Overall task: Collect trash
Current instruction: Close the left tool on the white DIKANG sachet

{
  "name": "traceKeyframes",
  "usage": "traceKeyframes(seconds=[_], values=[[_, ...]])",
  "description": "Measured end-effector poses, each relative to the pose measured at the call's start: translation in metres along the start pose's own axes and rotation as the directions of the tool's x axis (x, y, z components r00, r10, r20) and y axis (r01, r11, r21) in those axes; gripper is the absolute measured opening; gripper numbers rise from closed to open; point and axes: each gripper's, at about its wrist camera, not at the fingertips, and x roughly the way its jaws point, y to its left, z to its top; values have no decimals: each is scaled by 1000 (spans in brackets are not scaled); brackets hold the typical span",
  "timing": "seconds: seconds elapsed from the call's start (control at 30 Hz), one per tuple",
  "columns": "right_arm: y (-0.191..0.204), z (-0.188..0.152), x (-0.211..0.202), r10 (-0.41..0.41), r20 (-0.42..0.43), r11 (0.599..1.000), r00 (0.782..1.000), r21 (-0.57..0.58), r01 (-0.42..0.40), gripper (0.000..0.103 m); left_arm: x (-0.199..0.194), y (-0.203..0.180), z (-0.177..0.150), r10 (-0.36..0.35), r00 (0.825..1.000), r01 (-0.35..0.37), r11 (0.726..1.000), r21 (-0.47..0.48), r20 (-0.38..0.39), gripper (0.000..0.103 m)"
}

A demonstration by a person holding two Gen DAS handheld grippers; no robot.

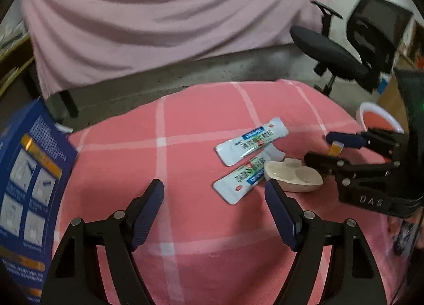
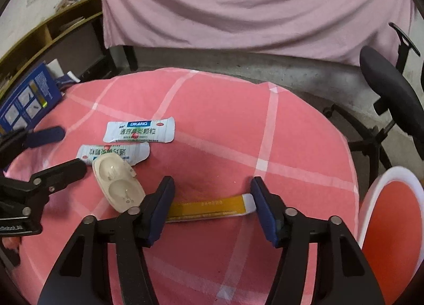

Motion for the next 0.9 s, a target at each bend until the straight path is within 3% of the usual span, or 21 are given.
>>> traceKeyframes(seconds=[0.1, 0.27, 0.5, 0.6, 0.77, 0.9], values=[[-4, -1, -2, -3, 1, 1000, 1000, -16, 3, 33, 5, -11, 1, -8, 1000, 9, 997, 78, -12, 56], [-9, -3, -4, 14, 2, 1000, 1000, -10, -14, 25, 18, -22, -1, -12, 999, 18, 989, 145, -38, 53], [-15, -4, -7, 47, 11, 999, 999, 6, -47, 22, 18, -30, -4, -66, 996, 75, 979, 188, -54, 23], [-16, -5, -8, 59, 12, 998, 998, 8, -59, 22, 14, -41, -8, -20, 999, 29, 974, 226, -42, 21], [-21, -8, -11, 93, 10, 995, 996, 29, -93, 22, 8, -47, -17, 19, 999, -13, 983, 186, -32, 19], [-24, -13, -17, 116, 14, 992, 993, 45, -116, 22, -6, -44, -28, 26, 999, -24, 997, 74, -30, 19]])
